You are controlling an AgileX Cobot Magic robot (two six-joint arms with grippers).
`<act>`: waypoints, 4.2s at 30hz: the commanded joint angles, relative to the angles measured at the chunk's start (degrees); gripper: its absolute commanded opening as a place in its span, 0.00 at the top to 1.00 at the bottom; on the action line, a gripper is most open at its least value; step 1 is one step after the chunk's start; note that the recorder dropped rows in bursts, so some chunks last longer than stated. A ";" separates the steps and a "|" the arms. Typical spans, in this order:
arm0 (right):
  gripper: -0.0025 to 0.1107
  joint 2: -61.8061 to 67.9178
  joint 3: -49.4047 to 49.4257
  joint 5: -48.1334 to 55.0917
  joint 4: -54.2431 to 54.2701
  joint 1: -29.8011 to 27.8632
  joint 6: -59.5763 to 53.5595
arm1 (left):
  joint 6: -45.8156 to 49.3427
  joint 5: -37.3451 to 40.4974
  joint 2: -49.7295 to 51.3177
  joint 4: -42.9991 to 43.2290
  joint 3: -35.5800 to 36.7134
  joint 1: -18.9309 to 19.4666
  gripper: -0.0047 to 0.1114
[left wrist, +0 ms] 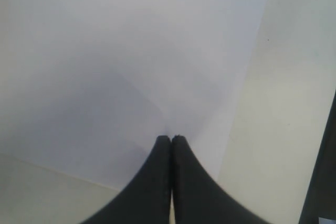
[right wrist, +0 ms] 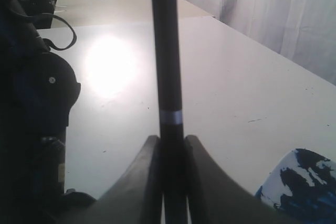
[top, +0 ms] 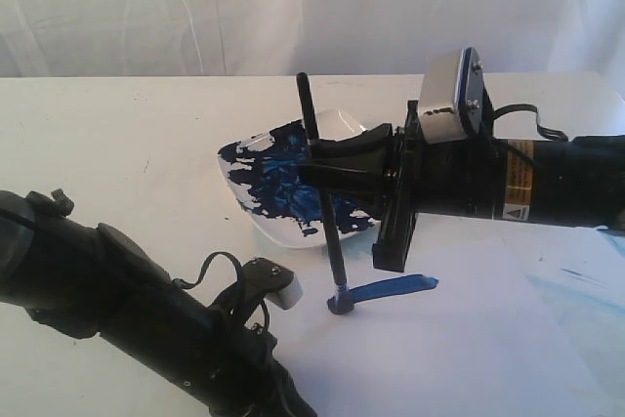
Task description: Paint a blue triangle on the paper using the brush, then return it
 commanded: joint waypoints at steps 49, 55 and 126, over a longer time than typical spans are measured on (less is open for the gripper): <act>0.98 -17.47 -0.08 15.38 -23.32 0.09 27.37 | 0.08 0.83 -0.16 0.75 0.04 -0.41 0.96; 0.98 -18.60 -0.08 16.08 -24.45 0.09 29.33 | 0.08 0.83 -0.16 0.75 0.04 -0.41 0.96; 0.98 -28.02 2.49 25.77 -28.57 0.01 47.06 | 0.08 1.21 -0.16 0.75 0.04 -0.41 0.96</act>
